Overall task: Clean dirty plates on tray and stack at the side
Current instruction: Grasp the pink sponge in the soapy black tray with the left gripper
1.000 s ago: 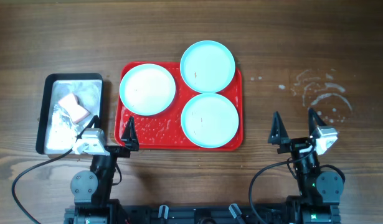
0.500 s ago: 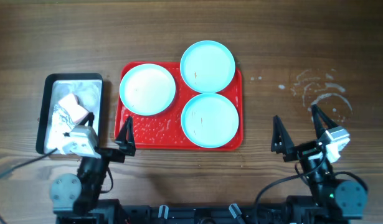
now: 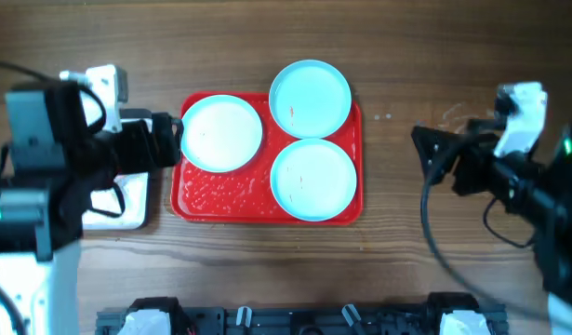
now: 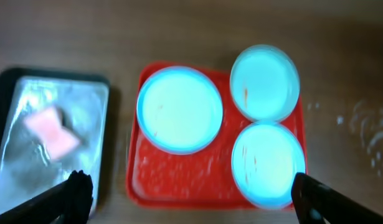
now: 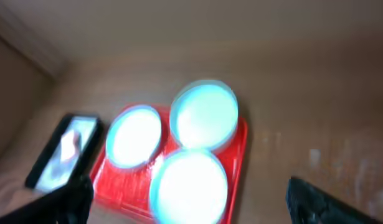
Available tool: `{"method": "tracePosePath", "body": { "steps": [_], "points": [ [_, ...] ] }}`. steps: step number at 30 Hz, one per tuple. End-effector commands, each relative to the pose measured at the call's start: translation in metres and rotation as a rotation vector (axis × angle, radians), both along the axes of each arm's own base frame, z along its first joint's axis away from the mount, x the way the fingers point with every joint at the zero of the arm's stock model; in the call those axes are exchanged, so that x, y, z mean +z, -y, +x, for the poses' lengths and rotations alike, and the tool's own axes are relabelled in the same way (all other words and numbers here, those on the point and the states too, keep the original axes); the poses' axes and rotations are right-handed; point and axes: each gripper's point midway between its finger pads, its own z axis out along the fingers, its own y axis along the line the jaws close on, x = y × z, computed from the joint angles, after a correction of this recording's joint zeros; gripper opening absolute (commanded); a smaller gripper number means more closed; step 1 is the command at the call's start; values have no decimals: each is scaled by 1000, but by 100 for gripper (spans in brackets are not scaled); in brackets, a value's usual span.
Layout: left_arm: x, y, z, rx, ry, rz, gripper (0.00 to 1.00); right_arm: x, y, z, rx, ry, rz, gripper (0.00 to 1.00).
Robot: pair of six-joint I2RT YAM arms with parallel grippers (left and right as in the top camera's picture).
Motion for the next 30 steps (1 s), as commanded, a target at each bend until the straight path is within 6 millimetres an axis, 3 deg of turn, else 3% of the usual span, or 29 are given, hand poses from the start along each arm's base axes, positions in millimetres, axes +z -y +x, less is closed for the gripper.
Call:
{"method": "tracePosePath", "body": {
  "steps": [1, 6, 7, 9, 12, 15, 19, 22, 26, 30],
  "points": [
    [-7, -1, 22, -37, -46, 41, 100, -7, -5, 28, 29, -87, 12, 100],
    [-43, 7, 47, -64, -173, 4, 100, -51, -18, 58, 29, -319, 145, 100],
    [-50, 0, 50, -38, -194, 28, 100, -59, -18, 61, 28, -351, 149, 100],
    [-68, -30, 59, 202, -272, 23, 100, -74, -18, 62, 30, -415, 144, 100],
    [-96, -75, 59, 472, -384, -12, 100, -77, -16, 62, 21, -422, 133, 100],
    [-127, -106, 66, 566, -472, -29, 100, -78, -14, 62, 10, -423, 122, 100],
    [-164, -120, 71, 589, -583, -23, 100, -78, -14, 62, 10, -425, 122, 100],
    [-192, -128, 77, 651, -643, -10, 91, -80, -14, 60, 9, -437, 122, 100],
    [-208, -154, 79, 713, -645, 59, 95, -80, -14, 59, 9, -441, 123, 100],
    [-245, -173, 69, 760, -642, 44, 96, -80, -14, 59, 9, -441, 123, 100]
  ]
}}
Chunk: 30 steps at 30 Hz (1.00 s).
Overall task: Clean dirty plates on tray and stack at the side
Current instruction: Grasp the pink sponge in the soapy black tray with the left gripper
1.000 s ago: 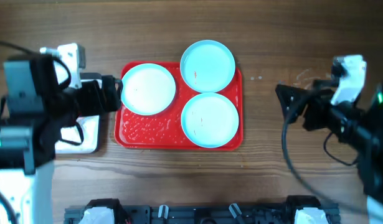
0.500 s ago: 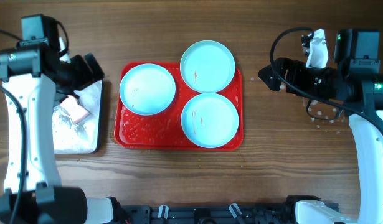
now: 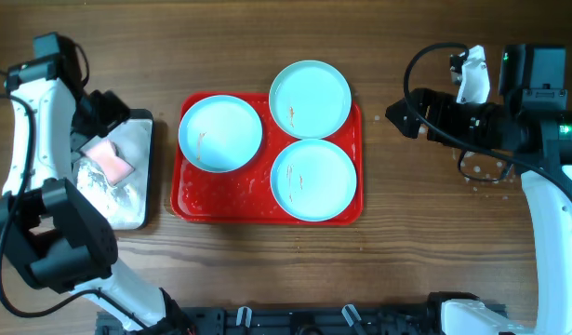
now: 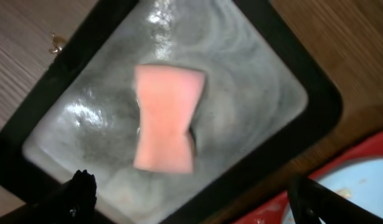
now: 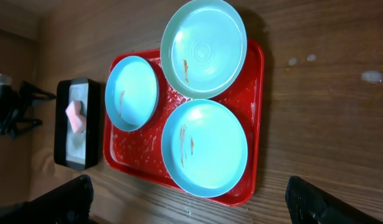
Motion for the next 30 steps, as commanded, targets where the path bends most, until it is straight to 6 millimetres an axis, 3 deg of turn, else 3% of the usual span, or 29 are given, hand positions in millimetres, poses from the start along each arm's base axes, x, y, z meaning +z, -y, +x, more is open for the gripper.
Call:
{"method": "tracePosePath", "body": {
  "steps": [1, 4, 7, 10, 18, 20, 23, 25, 27, 29, 30],
  "points": [
    [-35, -11, -19, 44, -49, 7, 96, 6, -2, 1, 3, 12, 0, 100],
    [-63, -7, -18, 22, -14, -8, 95, 6, -2, 1, 3, 13, 0, 100],
    [-77, -5, -23, 25, -17, -11, 84, 6, -2, 1, 3, 13, 0, 100],
    [-88, -5, -22, 25, 6, -3, 80, 5, -2, 1, 3, 11, 0, 100],
    [-92, -13, -5, 26, 89, 34, 72, 1, 2, -3, -11, -15, -22, 100],
    [-92, -13, -5, 26, 88, 33, 54, 1, 2, -3, -11, -14, -22, 100],
    [-94, -14, -7, 28, 81, 39, 52, 1, 2, -3, -11, -15, -22, 100],
    [-95, -14, -8, 28, 73, 43, 42, 0, 2, -3, -11, -15, -22, 100],
    [-96, -14, -10, 29, 67, 41, 19, 0, 2, -3, -11, -16, -22, 100],
    [-96, -13, -10, 28, 63, 40, 4, 0, 2, -3, -12, -15, -22, 100],
    [-96, -13, -11, 28, 60, 39, 4, 0, 2, -3, -11, -15, -22, 100]
  ]
}}
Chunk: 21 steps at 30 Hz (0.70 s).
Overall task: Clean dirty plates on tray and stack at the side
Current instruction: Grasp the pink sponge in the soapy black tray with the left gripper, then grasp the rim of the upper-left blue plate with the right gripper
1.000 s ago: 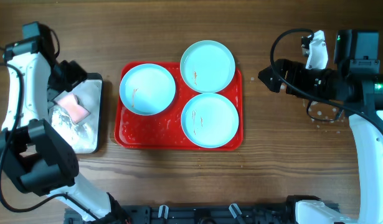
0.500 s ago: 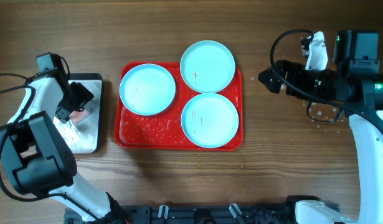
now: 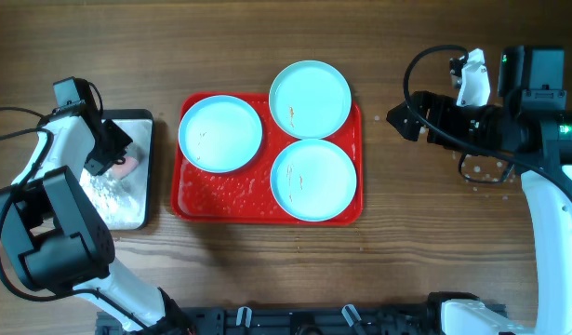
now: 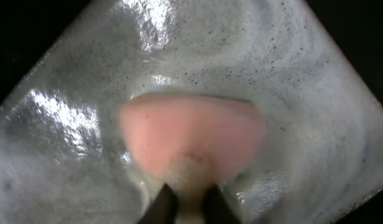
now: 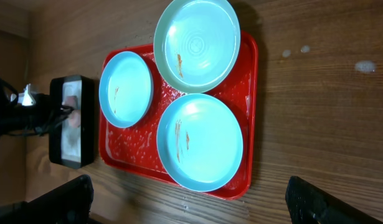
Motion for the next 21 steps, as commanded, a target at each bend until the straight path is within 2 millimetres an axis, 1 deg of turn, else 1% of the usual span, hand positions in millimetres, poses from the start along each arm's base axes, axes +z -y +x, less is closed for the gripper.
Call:
{"method": "tracePosePath", "body": {
  "steps": [1, 3, 5, 7, 8, 9, 12, 14, 15, 19, 21],
  "points": [
    [-8, 0, -8, 3, -36, 1, 4, 5, -1, 2, -1, 13, -6, 100],
    [-5, 3, -9, -1, -36, -16, 4, 5, -1, 2, -2, 13, -6, 100],
    [9, 8, -6, -9, -7, -44, 4, 5, -1, 3, -2, 18, -6, 100],
    [35, 14, -2, -21, 38, -65, 4, 6, -1, 3, -2, 20, -6, 100],
    [70, 18, -4, -29, 86, -67, 4, 6, -1, 3, -2, 20, -6, 100],
    [80, 19, -5, -30, 101, -61, 4, 6, -1, 3, -3, 20, -6, 100],
    [116, 23, -18, -33, 157, -40, 4, 6, -1, 3, -3, 18, -5, 100],
    [133, 26, -25, -68, 184, -22, 4, 6, -1, 3, -3, 18, -5, 100],
    [139, 27, -28, -81, 193, -14, 4, 6, -1, 3, -2, 18, -5, 100],
    [140, 31, -27, -93, 200, -31, 4, 5, -1, 1, -2, 8, -4, 100],
    [144, 52, -20, -183, 244, -127, 4, 4, -1, 0, -6, 1, -2, 100]
  ]
}}
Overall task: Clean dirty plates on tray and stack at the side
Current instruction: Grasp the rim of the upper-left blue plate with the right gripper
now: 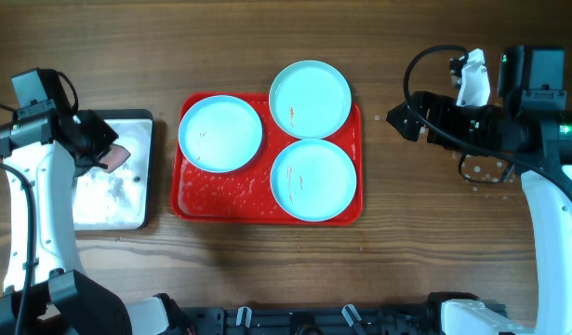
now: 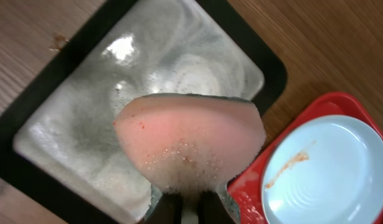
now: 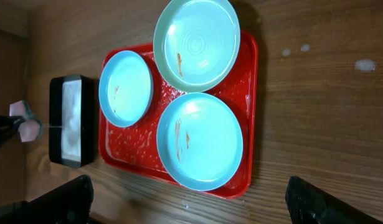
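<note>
Three light blue plates with reddish smears sit on the red tray (image 1: 209, 193): one at the left (image 1: 220, 133), one at the far side (image 1: 310, 98), one at the near side (image 1: 313, 179). My left gripper (image 1: 101, 149) hangs over the black basin of soapy water (image 1: 107, 200), shut on a foamy pink sponge (image 2: 190, 146). The left wrist view shows the left plate (image 2: 331, 168) just past the sponge. To the right of the tray, my right gripper (image 1: 402, 121) is held above the table, open wide and holding nothing.
The basin (image 2: 73, 130) stands left of the tray, almost touching it. Water drops (image 1: 479, 172) lie on the wooden table under the right arm. Cables loop off both arms.
My left gripper, shut on the sponge down in the basin's foam, now holds it lifted above the basin. The right arm and the plates have not moved.
Both grippers were first open near the table's front sides, with the sponge lying in the basin. Then the left gripper was open above the sponge and the right arm stood right of the tray. Then the left was shut on the sponge in the foam, and now holds it raised.
</note>
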Available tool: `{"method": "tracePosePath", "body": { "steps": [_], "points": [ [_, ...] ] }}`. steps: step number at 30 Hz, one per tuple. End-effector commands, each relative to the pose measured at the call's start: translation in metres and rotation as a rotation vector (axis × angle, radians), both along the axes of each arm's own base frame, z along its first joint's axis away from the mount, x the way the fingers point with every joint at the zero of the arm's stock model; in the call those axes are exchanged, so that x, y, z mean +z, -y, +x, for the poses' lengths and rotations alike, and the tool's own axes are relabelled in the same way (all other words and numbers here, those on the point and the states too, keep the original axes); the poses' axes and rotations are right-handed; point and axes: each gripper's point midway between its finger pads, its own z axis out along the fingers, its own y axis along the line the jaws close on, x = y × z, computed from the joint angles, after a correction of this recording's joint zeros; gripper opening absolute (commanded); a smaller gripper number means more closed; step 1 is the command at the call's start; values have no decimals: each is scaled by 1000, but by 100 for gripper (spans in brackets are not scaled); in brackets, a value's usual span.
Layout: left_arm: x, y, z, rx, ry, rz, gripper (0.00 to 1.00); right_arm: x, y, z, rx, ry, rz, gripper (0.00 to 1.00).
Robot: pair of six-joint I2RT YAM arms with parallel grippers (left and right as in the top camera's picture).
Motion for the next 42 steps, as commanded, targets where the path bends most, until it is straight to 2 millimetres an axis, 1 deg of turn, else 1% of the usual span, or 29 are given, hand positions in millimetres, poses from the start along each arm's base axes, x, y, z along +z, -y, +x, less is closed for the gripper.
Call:
{"method": "tracePosePath", "body": {
  "steps": [1, 3, 4, 5, 6, 7, 8, 10, 11, 13, 14, 15, 17, 18, 20, 22, 25, 29, 30, 31, 33, 34, 35, 37, 38, 40, 41, 42],
  "points": [
    [15, 29, 12, -149, 87, -115, 4, 4, -2, 1, -12, 0, 3, 100],
    [22, 46, 12, -224, 120, -181, 4, 3, -10, 2, 4, 6, 10, 100],
    [27, 50, 10, -251, 127, -181, 4, 2, -18, 4, 11, 2, 20, 100],
    [32, 52, 9, -259, 130, -178, 4, 2, -23, 6, 17, 0, 25, 100],
    [39, 54, 9, -268, 138, -173, 4, 1, -32, 10, 26, 1, 37, 100],
    [49, 54, 9, -276, 150, -163, 4, -1, -47, 17, 29, -4, 62, 99],
    [54, 54, 10, -277, 158, -160, 4, -2, -54, 19, 33, -6, 71, 99],
    [64, 53, 11, -281, 173, -150, 4, -8, -90, 32, 75, -5, 107, 95],
    [66, 53, 12, -282, 179, -147, 4, -20, -117, 42, 61, -25, 113, 88],
    [64, 50, 9, -273, 160, -139, 4, -46, -169, 54, 69, -44, 110, 81],
    [63, 49, 8, -269, 153, -134, 4, -58, -186, 57, 64, -52, 102, 78],
    [62, 49, 7, -267, 147, -130, 4, -75, -205, 61, 54, -57, 84, 75],
    [62, 49, 7, -267, 146, -128, 4, -109, -231, 66, 30, -69, 40, 70],
    [62, 46, 7, -262, 141, -116, 4, -131, -244, 69, 22, -67, 5, 67],
    [61, 41, 6, -251, 134, -91, 4, -162, -260, 73, 15, -62, -31, 64],
    [61, 41, 7, -250, 136, -88, 4, -181, -268, 75, 28, -69, -39, 62],
    [61, 41, 7, -250, 137, -88, 4, -214, -264, 76, 15, -107, -93, 61],
    [61, 41, 7, -250, 137, -88, 4, -235, -257, 80, 2, -100, -153, 59],
    [61, 41, 7, -250, 137, -88, 4, -240, -258, 80, 7, -102, -159, 56],
    [61, 41, 7, -250, 136, -88, 4, -248, -258, 80, 9, -112, -167, 53],
    [61, 42, 7, -254, 137, -88, 4, -255, -259, 80, 10, -116, -169, 47],
    [62, 46, 9, -268, 139, -88, 4, -258, -261, 80, 15, -113, -171, 43],
    [62, 49, 10, -277, 140, -88, 4, -257, -262, 80, 17, -109, -168, 39],
    [62, 57, 12, -301, 144, -87, 4, -258, -264, 82, 18, -100, -162, 35],
    [63, 66, 14, -328, 144, -88, 4, -262, -265, 83, 17, -100, -160, 30],
    [63, 81, 16, -372, 142, -91, 4, -274, -265, 81, 21, -118, -169, 24],
    [63, 85, 17, -382, 142, -92, 4, -277, -265, 80, 25, -129, -167, 20],
    [63, 90, 17, -398, 141, -94, 4, -280, -267, 77, 34, -141, -160, 13]
  ]
}}
